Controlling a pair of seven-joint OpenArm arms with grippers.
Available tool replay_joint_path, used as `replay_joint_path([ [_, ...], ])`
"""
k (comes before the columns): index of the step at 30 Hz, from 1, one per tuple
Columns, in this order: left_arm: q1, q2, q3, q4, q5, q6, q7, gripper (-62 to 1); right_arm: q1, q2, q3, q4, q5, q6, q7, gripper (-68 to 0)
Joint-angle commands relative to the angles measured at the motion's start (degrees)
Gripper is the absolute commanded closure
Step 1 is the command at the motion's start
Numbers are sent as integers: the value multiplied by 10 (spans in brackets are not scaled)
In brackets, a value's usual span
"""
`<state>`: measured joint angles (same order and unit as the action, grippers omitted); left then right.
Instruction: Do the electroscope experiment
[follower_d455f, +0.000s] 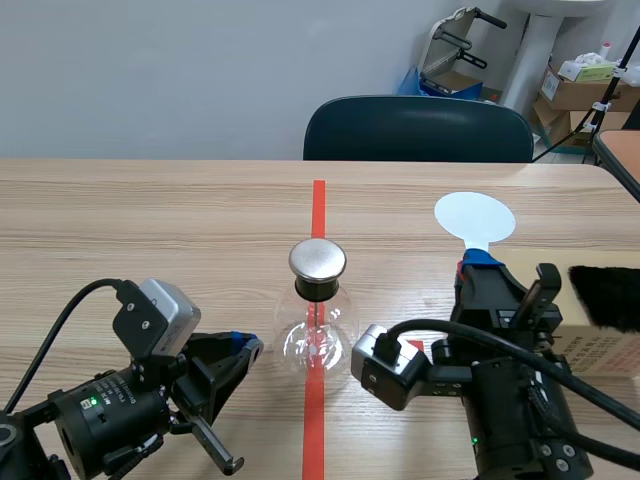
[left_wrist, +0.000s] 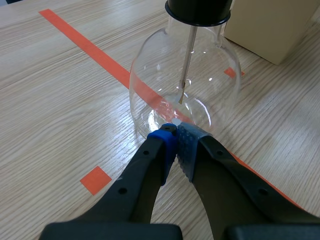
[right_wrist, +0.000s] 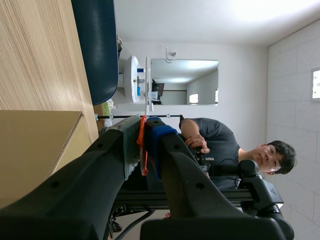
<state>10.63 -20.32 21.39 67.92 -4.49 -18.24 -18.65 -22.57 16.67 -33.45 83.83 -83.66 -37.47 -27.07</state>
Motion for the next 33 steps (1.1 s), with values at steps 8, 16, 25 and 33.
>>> replay_joint_path([
  [8,-2,1,-1,11,-3,-3,-7,-34,6,1,5,5,0,-4,0,-10],
  [16,-2,1,-1,11,-3,-3,-7,-34,6,1,5,5,0,-4,0,-10],
  [25,-2,1,-1,11,-3,-3,22,-34,7,3,5,5,0,-7,-7,-11],
  [33,0,1,-1,11,-1,-3,38,-34,-36,1,76,42,0,-74,50,-11],
])
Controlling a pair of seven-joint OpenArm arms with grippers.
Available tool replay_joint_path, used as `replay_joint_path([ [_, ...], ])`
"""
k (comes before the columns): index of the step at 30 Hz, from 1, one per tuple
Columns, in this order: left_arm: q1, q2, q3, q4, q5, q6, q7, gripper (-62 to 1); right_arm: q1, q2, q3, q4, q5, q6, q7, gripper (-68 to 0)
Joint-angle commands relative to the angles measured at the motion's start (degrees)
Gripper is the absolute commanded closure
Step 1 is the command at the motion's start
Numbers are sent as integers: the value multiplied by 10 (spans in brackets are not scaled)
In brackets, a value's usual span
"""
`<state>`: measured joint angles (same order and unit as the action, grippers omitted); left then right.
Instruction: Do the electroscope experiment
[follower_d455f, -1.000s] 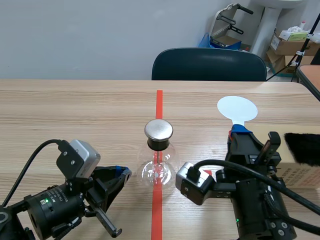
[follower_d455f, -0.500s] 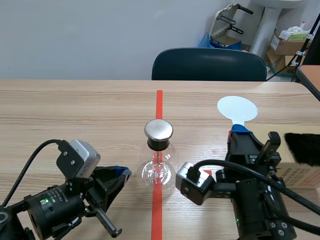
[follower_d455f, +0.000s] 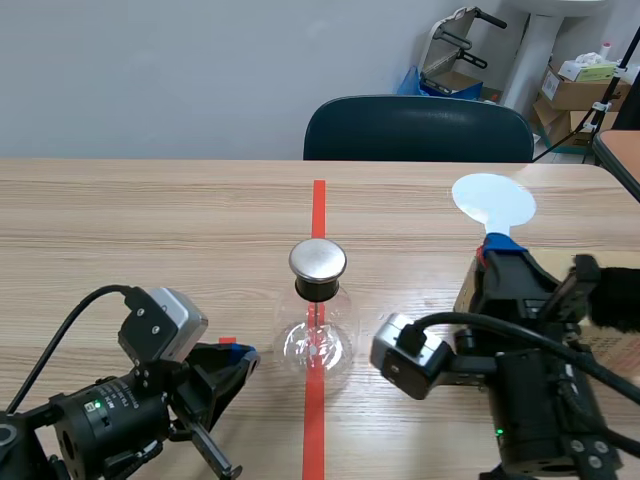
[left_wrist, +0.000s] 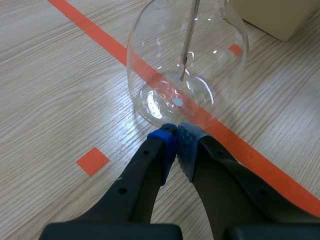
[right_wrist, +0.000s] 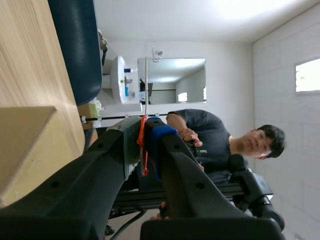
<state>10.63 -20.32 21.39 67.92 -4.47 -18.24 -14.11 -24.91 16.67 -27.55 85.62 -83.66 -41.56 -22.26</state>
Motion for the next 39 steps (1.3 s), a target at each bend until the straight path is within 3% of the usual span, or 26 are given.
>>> replay_joint_path([
  [1,0,1,-1,11,3,-3,-9,-34,-25,0,37,36,0,-33,23,-11],
  [4,0,1,-1,11,7,-3,-10,-34,-63,-3,101,69,0,-33,94,-11],
  [8,0,1,-1,11,17,-3,-12,-47,-96,-9,188,87,89,-33,209,-18],
  [13,0,1,-2,11,52,-5,-28,-149,-111,-11,289,85,203,-33,346,-18],
  [20,2,-16,-2,22,65,-4,-26,-287,-114,-12,396,43,285,-33,478,-18],
  [24,19,-50,-2,53,52,-5,-42,-329,-101,-30,440,-14,288,-33,541,-18],
  [31,76,-121,-2,138,9,-5,-71,-333,-59,-82,507,-102,252,-33,627,-18],
  [39,154,-209,-2,203,-53,-5,-139,-348,-57,-92,515,-149,210,-33,635,-18],
])
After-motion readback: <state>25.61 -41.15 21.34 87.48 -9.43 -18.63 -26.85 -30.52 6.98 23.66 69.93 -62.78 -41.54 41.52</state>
